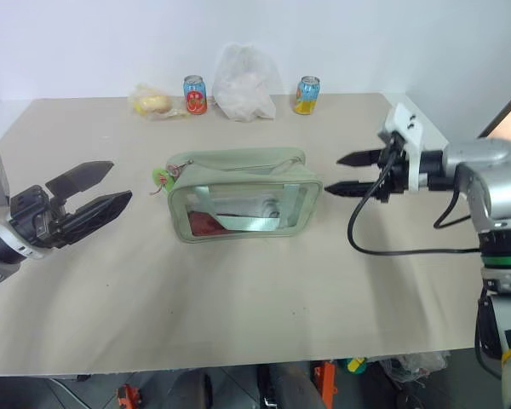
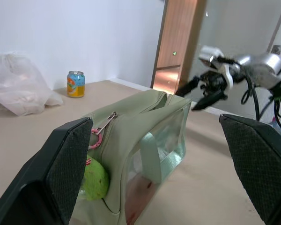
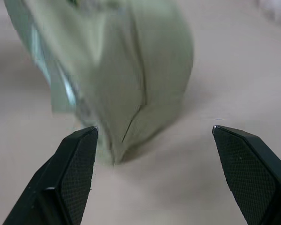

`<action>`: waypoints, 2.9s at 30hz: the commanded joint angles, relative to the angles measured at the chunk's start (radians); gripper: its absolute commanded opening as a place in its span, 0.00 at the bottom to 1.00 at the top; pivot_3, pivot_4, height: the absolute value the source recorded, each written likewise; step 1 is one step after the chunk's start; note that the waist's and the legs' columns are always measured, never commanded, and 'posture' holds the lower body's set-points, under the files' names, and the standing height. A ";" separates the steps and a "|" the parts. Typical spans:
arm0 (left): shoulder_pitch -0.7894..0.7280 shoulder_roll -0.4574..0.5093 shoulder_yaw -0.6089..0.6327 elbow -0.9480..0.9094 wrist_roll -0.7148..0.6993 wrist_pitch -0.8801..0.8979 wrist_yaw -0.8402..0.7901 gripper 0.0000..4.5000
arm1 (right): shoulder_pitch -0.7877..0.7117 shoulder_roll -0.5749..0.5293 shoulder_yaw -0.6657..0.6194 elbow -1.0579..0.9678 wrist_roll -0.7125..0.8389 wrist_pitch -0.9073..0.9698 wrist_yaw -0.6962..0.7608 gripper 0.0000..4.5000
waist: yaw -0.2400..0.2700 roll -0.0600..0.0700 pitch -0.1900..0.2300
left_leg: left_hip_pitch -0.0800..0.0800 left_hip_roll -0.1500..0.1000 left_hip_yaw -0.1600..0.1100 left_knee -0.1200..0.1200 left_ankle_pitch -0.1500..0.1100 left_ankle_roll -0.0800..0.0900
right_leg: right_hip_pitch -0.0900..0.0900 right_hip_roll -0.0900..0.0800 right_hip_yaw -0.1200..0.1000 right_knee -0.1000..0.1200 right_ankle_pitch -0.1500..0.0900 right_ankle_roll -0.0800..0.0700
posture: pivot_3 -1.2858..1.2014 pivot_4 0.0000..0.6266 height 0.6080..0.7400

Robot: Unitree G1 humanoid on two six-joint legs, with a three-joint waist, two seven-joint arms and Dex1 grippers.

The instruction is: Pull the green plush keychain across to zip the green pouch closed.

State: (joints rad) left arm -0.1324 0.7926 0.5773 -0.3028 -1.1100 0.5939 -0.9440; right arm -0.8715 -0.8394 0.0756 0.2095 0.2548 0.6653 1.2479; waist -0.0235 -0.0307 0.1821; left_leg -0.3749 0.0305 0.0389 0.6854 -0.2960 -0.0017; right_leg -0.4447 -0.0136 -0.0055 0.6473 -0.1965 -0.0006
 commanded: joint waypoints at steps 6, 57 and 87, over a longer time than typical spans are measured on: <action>-0.062 0.005 -0.036 0.016 -0.002 0.009 -0.005 1.00 | -0.024 0.069 -0.007 -0.070 0.040 0.015 -0.051 0.89 | 0.001 0.000 0.000 | 0.001 0.002 -0.001 0.000 0.001 -0.001 | 0.001 0.004 0.000 0.000 -0.002 0.003 | 0.52 0.24 1.00; -0.373 -0.325 -0.151 0.455 0.031 0.352 0.440 0.76 | 0.065 0.105 -0.021 -0.181 0.110 0.060 -0.166 0.00 | 0.003 -0.001 -0.001 | 0.000 -0.001 -0.003 0.001 0.002 -0.003 | 0.002 -0.001 -0.001 0.001 0.003 0.000 | 0.52 0.24 1.00; -0.680 -0.360 -0.379 0.389 0.131 0.291 0.531 0.07 | 0.053 0.114 -0.010 -0.156 0.083 0.039 -0.191 0.00 | 0.002 -0.002 -0.001 | 0.000 -0.005 -0.002 0.004 0.003 -0.004 | 0.003 -0.003 0.000 0.000 0.005 0.004 | 0.52 0.24 1.00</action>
State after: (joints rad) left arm -0.7760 0.4338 0.2300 0.0819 -1.0381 0.9020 -0.4156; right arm -0.8038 -0.7179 0.0793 0.0727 0.3382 0.7046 1.0665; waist -0.0212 -0.0325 0.1814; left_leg -0.3752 0.0262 0.0370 0.6890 -0.2928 -0.0056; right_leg -0.4418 -0.0160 -0.0049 0.6477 -0.1911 0.0036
